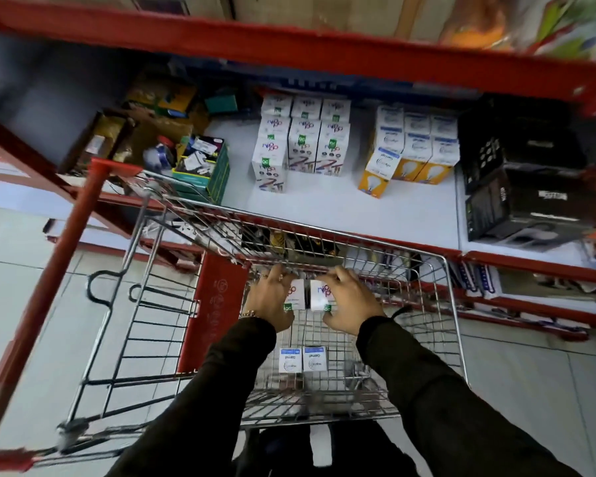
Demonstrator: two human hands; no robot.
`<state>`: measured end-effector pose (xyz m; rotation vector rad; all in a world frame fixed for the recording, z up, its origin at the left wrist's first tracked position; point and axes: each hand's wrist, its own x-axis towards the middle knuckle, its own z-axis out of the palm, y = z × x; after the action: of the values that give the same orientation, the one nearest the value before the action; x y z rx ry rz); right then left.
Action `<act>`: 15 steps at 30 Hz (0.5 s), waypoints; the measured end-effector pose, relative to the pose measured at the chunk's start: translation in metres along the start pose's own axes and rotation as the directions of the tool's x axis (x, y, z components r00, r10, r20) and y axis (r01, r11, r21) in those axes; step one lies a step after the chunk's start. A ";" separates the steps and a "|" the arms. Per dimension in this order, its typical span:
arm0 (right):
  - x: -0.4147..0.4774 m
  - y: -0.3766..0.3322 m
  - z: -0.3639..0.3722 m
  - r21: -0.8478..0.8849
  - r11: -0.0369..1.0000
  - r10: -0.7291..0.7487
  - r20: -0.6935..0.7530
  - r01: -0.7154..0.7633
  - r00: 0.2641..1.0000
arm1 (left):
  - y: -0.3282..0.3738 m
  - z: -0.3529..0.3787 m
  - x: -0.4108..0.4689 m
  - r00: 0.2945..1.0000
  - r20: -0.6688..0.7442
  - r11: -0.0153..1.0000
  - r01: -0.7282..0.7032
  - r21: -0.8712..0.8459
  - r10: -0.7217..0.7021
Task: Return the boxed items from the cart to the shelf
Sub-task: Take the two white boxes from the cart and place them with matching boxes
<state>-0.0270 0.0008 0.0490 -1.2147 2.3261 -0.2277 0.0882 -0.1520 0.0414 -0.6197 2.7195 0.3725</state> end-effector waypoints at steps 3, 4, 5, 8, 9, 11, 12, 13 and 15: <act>-0.007 -0.004 -0.024 -0.003 0.999 -0.033 -0.067 0.033 0.997 | 0.003 -0.029 -0.007 0.996 -0.081 0.999 -0.038 0.004 0.038; -0.009 -0.005 -0.032 -0.009 0.999 -0.045 -0.097 0.044 0.994 | 0.003 -0.040 -0.008 0.992 -0.114 0.998 -0.053 0.025 0.056; -0.010 -0.006 -0.040 -0.016 0.998 -0.057 -0.124 0.056 0.991 | 0.004 -0.051 -0.010 0.986 -0.148 0.997 -0.065 0.049 0.071; -0.009 -0.007 -0.064 -0.049 0.996 -0.083 -0.210 0.075 0.974 | 0.006 -0.085 -0.008 0.963 -0.243 0.991 -0.091 0.098 0.113; -0.008 -0.007 -0.073 -0.066 0.995 -0.090 -0.235 0.076 0.968 | 0.007 -0.095 -0.007 0.952 -0.279 0.990 -0.097 0.106 0.123; -0.003 -0.006 -0.090 -0.104 0.991 -0.107 -0.297 0.079 0.949 | 0.007 -0.116 -0.003 0.925 -0.352 0.988 -0.110 0.105 0.141; -0.001 -0.006 -0.099 -0.121 0.990 -0.114 -0.329 0.077 0.937 | 0.007 -0.125 -0.001 0.911 -0.384 0.987 -0.118 0.106 0.150; 0.002 -0.006 -0.107 -0.137 0.988 -0.117 -0.360 0.072 0.926 | 0.007 -0.134 0.004 0.898 -0.410 0.986 -0.122 0.114 0.158; 0.011 -0.005 -0.123 -0.156 0.986 -0.112 -0.393 0.053 0.913 | 0.008 -0.152 0.016 0.883 -0.435 0.983 -0.129 0.132 0.175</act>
<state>-0.0906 -0.0206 0.1522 -1.4518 2.6807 -0.3772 0.0321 -0.1997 0.1755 -0.5144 3.2167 0.1384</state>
